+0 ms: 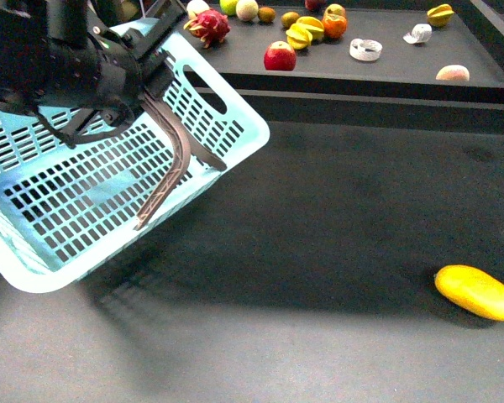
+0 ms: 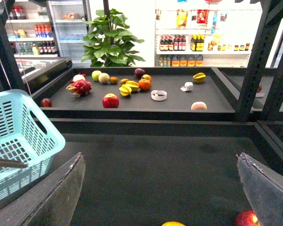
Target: Pick mango with right arm and hold basket with left
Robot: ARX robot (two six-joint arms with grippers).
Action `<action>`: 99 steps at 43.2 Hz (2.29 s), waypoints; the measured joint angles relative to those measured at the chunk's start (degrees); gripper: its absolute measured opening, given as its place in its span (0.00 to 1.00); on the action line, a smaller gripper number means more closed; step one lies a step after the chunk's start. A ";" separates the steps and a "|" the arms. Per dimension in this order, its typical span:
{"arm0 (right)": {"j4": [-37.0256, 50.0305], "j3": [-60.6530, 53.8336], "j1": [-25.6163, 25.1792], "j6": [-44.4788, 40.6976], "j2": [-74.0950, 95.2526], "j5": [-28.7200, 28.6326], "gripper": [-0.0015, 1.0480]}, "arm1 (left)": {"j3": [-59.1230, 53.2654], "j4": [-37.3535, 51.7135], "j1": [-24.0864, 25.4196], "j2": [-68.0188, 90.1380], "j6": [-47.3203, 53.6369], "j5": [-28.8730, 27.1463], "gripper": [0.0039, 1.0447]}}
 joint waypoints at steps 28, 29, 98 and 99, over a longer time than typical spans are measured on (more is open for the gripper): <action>0.00 0.00 0.00 0.00 0.00 -0.02 0.92 | -27.50 12.11 -13.00 -24.76 23.91 12.44 0.07; 0.00 0.00 0.00 0.00 0.00 -0.02 0.92 | -27.58 12.31 -13.29 -24.76 24.00 12.39 0.07; 39.45 30.34 -24.28 -20.11 118.75 -9.94 0.92 | -27.98 13.60 -15.69 -24.76 26.08 10.71 0.06; 38.75 31.50 -24.17 -20.98 120.30 -9.94 0.92 | -27.98 13.60 -15.69 -24.76 26.08 10.69 0.06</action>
